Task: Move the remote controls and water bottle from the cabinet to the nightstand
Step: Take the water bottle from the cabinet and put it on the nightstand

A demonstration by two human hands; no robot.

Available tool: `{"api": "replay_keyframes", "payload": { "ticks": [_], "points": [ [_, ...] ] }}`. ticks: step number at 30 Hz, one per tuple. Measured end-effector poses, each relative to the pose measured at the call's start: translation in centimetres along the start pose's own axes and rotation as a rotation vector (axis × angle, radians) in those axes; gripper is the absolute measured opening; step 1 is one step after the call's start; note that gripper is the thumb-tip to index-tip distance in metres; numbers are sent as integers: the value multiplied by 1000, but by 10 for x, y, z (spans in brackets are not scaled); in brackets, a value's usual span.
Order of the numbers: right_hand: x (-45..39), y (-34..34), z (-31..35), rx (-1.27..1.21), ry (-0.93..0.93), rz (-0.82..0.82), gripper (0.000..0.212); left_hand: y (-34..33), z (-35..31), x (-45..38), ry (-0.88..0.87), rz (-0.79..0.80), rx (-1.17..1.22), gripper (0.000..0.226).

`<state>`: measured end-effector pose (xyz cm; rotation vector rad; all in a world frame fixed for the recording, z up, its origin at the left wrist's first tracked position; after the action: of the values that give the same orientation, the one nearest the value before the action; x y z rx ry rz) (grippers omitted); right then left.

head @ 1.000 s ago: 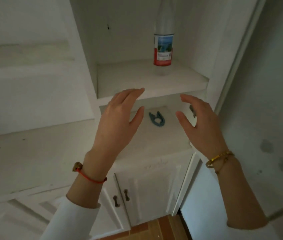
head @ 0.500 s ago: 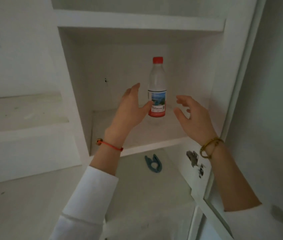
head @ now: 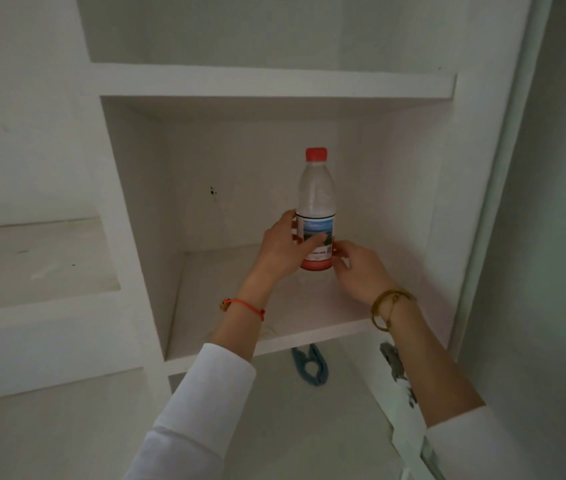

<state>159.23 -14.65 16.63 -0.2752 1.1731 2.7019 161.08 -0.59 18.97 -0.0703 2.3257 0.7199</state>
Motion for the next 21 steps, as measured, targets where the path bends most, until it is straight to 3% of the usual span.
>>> {"api": "replay_keyframes", "payload": {
  "ticks": [14, 21],
  "points": [
    [11, -1, -4, -95, 18, 23, 30, 5, -8, 18, 40, -165, 105, 56],
    [25, -6, -11, -424, -114, 164, 24, 24, -21, 51, 67, -200, 188, 56]
  ]
}}
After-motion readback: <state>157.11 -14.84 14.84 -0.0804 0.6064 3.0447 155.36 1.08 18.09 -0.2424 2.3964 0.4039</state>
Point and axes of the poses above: each hand's wrist, its own x-axis away from the middle knuckle, its own y-axis out of the back of the hand, z = x × y, the point moved 4 cm from there along -x, towards the middle knuckle, and after that the axes turned 15 degrees about -y, right-handed, at the moved point
